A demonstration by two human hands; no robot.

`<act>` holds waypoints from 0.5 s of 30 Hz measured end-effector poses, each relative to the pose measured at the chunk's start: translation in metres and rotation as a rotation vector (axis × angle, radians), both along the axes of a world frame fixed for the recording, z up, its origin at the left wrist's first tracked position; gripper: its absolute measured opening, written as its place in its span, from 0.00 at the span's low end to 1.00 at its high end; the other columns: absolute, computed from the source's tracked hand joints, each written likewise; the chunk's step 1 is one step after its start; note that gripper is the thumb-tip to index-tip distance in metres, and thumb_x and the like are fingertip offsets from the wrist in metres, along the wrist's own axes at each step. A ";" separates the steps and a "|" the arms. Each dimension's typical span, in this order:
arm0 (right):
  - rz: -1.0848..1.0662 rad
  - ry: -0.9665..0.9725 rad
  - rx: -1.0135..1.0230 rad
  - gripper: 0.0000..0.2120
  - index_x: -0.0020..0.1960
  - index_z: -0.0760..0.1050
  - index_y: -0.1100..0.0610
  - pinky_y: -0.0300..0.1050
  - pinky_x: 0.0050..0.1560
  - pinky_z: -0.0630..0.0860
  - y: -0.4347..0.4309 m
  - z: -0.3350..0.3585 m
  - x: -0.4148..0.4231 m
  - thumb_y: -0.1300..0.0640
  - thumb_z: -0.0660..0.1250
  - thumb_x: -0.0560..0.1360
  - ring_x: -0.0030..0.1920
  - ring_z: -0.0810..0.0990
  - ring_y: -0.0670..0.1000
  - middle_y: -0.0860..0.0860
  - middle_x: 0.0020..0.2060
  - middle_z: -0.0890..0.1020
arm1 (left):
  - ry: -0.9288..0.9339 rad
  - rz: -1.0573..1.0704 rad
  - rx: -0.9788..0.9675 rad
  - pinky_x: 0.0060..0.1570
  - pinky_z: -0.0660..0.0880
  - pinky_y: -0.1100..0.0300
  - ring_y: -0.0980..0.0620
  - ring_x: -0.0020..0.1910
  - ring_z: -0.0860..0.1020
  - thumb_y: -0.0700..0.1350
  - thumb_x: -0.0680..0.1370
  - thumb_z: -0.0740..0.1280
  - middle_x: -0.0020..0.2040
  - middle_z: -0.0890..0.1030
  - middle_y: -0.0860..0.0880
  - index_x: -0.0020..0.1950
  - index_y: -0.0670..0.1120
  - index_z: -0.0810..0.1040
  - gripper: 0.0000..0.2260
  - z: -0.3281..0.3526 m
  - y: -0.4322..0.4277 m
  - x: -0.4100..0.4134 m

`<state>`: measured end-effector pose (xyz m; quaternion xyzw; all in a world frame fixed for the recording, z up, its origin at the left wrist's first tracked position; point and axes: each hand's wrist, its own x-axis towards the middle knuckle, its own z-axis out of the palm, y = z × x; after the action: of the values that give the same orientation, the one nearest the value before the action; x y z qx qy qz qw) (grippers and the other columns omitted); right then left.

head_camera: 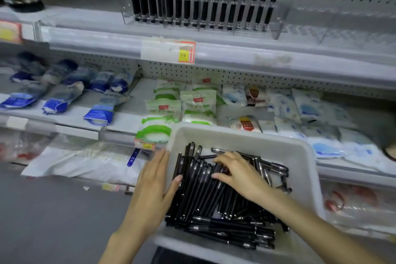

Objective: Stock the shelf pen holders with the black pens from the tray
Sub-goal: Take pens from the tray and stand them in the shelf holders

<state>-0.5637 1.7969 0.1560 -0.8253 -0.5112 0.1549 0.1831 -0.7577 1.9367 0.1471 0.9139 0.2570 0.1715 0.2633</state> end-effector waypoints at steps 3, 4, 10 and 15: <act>0.013 -0.149 -0.030 0.24 0.70 0.68 0.52 0.42 0.64 0.63 0.008 -0.013 -0.007 0.44 0.63 0.77 0.64 0.66 0.50 0.49 0.61 0.73 | 0.006 -0.002 -0.112 0.75 0.45 0.62 0.69 0.73 0.40 0.67 0.78 0.48 0.76 0.43 0.62 0.77 0.56 0.41 0.32 -0.010 -0.005 -0.004; 0.016 -0.211 -0.042 0.25 0.71 0.68 0.53 0.43 0.64 0.63 0.011 -0.015 -0.009 0.43 0.62 0.77 0.63 0.66 0.51 0.49 0.60 0.73 | 0.004 0.000 -0.135 0.75 0.45 0.63 0.68 0.74 0.41 0.67 0.77 0.48 0.76 0.43 0.62 0.76 0.57 0.40 0.32 -0.012 -0.007 -0.005; -0.022 -0.335 -0.034 0.24 0.65 0.73 0.57 0.46 0.60 0.63 0.019 -0.034 -0.020 0.42 0.62 0.77 0.60 0.66 0.53 0.51 0.58 0.70 | -0.001 0.017 -0.157 0.70 0.41 0.72 0.68 0.74 0.41 0.62 0.79 0.53 0.77 0.43 0.61 0.76 0.58 0.38 0.31 -0.017 -0.006 -0.005; -0.166 -0.040 0.136 0.20 0.64 0.72 0.54 0.40 0.57 0.66 0.012 -0.038 -0.033 0.48 0.69 0.74 0.56 0.71 0.48 0.47 0.53 0.73 | -0.009 0.012 -0.179 0.69 0.41 0.74 0.67 0.74 0.41 0.61 0.78 0.53 0.78 0.43 0.61 0.75 0.58 0.38 0.32 -0.020 -0.005 -0.005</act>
<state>-0.5965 1.8094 0.1179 -0.8535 -0.4539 0.0876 0.2406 -0.7627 1.9317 0.1272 0.8843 0.2757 0.1534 0.3442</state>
